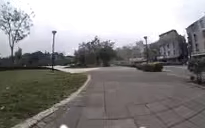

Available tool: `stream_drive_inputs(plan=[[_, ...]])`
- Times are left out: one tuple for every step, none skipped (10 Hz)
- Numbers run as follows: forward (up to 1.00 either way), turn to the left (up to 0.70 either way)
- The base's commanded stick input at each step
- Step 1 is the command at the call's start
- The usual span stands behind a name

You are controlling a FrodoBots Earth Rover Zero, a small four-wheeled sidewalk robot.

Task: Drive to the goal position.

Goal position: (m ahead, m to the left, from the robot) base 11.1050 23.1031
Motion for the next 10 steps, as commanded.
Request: stream_drive_inputs(plan=[[1.0, 0.0], [1.0, 0.0], [1.0, 0.0], [1.0, 0.0], [1.0, 0.0], [1.0, 0.0], [1.0, 0.0], [1.0, 0.0], [1.0, 0.0], [1.0, 0.0]])
